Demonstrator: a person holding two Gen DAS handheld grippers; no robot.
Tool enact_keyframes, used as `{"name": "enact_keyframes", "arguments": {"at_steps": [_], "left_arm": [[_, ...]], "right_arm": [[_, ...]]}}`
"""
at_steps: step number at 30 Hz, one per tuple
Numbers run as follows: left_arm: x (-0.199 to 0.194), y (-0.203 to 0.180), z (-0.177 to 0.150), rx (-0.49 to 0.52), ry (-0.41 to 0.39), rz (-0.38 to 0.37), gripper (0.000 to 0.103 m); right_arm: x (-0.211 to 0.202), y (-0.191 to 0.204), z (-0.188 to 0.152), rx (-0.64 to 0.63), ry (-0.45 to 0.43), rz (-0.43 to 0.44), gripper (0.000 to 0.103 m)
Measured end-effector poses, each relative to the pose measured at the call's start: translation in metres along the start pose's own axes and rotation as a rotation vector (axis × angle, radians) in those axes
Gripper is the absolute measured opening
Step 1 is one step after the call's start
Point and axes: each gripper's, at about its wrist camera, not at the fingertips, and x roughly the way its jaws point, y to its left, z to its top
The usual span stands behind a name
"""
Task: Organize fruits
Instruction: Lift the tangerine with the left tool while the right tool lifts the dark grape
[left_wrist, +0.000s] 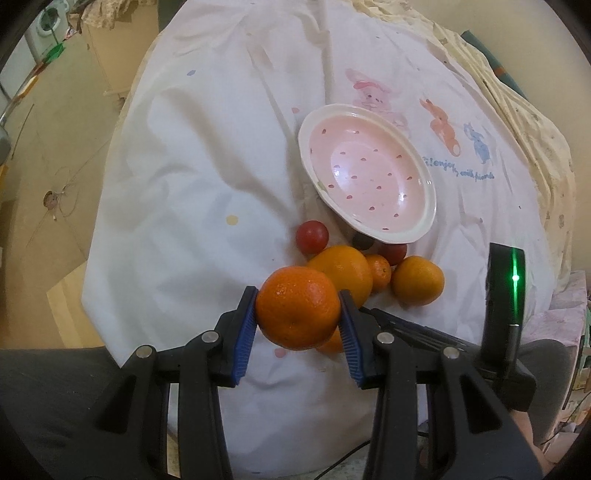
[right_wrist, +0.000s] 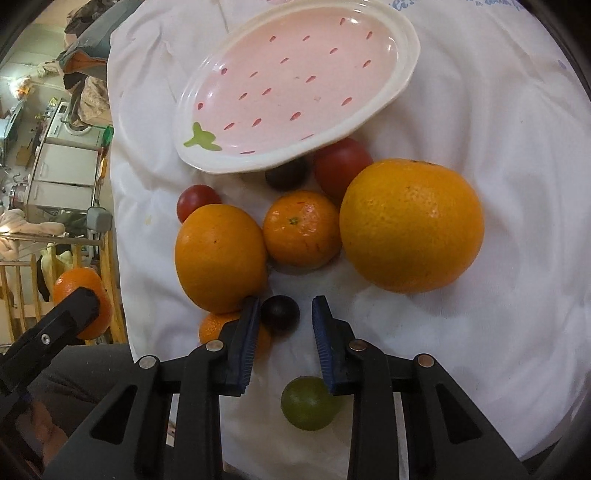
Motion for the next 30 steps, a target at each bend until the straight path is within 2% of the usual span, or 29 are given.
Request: {"name": "enact_keyframes", "arguments": {"at_steps": [4,11,19,22,27,29,30], "left_arm": [[0.001,-0.001,0.001,0.004,-0.003,0.008,0.038],[0.004,0.006,0.001,-0.016,-0.004,0.033,0.038],[0.005,0.008,0.001,-0.016,-0.009,0.051,0.038],[0.005,0.008,0.001,-0.009,-0.007,0.049,0.038],[0.006,0.002,0.002,0.010,-0.007,0.057,0.038],[0.007,0.002,0.002,0.010,-0.003,0.059,0.038],[0.007,0.002,0.002,0.009,-0.002,0.059,0.038]], "right_arm": [[0.004,-0.009,0.000,0.046,0.013,0.086,0.023],[-0.003,-0.020,-0.008,0.062,-0.012,0.146,0.021],[-0.019,-0.018,-0.008,0.038,-0.014,0.136,0.021],[-0.025,-0.023,-0.009,0.049,-0.027,0.133,0.012],[-0.026,-0.024,-0.008,0.040,-0.018,0.131,0.012],[-0.027,-0.017,-0.008,0.013,-0.040,0.106,0.012],[-0.029,-0.015,-0.008,0.004,-0.048,0.099,0.015]]}}
